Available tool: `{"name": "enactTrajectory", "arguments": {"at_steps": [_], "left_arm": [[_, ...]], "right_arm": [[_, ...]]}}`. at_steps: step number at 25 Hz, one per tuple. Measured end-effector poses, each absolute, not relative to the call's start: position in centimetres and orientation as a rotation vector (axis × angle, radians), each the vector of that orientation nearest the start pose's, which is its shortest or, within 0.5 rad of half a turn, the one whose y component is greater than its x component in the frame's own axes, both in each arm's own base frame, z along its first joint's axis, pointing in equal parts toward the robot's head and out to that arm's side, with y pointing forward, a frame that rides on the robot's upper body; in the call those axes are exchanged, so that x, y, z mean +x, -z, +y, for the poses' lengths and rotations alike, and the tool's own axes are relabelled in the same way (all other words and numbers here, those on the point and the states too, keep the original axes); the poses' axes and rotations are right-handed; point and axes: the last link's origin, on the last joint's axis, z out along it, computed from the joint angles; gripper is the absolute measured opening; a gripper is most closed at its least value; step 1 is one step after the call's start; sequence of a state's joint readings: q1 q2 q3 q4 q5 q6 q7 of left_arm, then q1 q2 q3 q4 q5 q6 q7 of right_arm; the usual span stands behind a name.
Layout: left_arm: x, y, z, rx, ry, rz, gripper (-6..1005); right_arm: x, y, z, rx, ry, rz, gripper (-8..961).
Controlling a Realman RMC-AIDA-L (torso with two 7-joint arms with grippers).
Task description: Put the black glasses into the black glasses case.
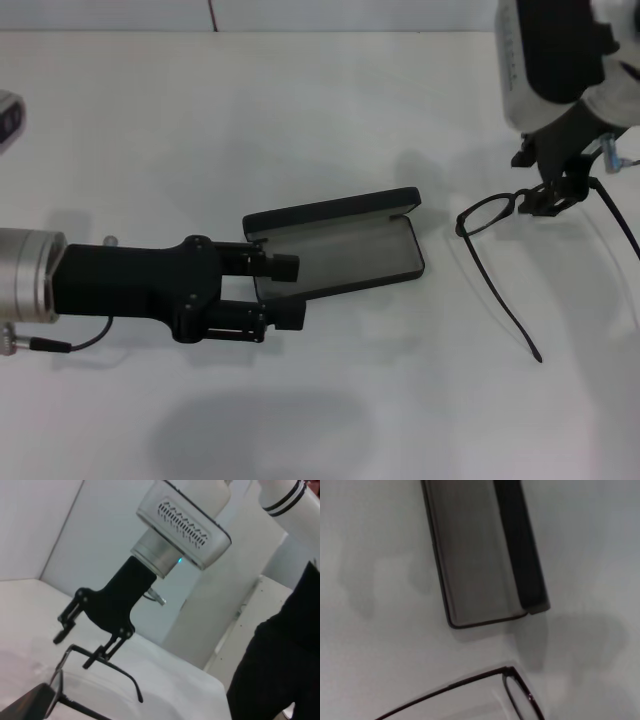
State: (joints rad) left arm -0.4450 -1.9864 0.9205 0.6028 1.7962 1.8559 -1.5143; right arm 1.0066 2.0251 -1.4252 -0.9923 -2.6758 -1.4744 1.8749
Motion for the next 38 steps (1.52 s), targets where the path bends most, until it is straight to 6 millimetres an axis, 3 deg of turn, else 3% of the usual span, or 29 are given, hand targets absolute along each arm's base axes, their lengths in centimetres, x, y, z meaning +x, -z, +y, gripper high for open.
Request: {"name": "enactTrajectory", "arguments": {"at_steps": [8,19,23,26,32,38], "left_arm": [[-25.7,-1.0,27.6,-2.976,0.96,-0.819,607],[-25.5,-0.9,27.9,-2.964,0.963,-0.819,587],[-25.6,-0.9,28.0,-2.955,0.96,-0.82,580],[-25.6,-0.9,28.0,-2.953,0.959,-0.82,575],[-25.7,-1.2,28.2,-2.931,0.968,-0.818,564],[-25.6,-1.2,28.3,-2.931,0.972,-0.805,553]], "right_arm": [[13.6,3.9,42.7,-2.777,0.882,-0.351,516],[14.8,4.8,42.9,-2.77,0.865,-0.35,383],[14.7,4.7,43.0,-2.772,0.852,-0.355,368],[14.6,4.6,43.0,-2.772,0.849,-0.355,194],[14.6,3.6,42.7,-2.771,0.795,-0.316,126],[14.9,1.6,42.6,-2.771,0.704,-0.224,122]]}}
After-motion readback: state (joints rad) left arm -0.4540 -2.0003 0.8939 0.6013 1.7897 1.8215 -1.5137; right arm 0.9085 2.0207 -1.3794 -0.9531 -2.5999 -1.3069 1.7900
